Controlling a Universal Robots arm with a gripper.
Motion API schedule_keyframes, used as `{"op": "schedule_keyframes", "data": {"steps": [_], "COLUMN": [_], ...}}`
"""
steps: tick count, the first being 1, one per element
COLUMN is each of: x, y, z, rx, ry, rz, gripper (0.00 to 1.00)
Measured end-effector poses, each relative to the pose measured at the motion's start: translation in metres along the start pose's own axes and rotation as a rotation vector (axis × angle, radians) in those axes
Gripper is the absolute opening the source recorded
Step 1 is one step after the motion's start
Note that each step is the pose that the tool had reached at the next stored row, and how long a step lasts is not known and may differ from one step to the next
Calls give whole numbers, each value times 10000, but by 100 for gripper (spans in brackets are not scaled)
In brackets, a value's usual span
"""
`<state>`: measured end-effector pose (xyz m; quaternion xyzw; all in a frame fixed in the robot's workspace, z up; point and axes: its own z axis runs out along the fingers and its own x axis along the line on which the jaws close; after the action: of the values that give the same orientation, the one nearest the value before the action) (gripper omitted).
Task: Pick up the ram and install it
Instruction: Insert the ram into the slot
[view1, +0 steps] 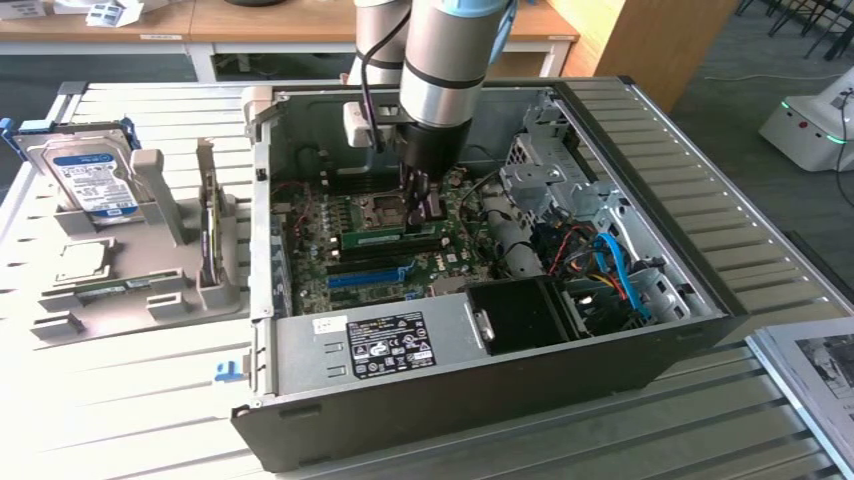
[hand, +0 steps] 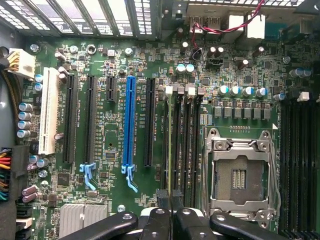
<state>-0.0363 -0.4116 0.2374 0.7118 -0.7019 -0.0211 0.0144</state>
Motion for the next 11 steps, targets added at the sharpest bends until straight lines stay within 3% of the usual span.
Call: {"op": "schedule_keyframes", "data": {"steps": [11], "x": [0], "y": [6], "z": [12], "rx": [1], "ry": [-4], "rz": [56], "gripper": [12]}}
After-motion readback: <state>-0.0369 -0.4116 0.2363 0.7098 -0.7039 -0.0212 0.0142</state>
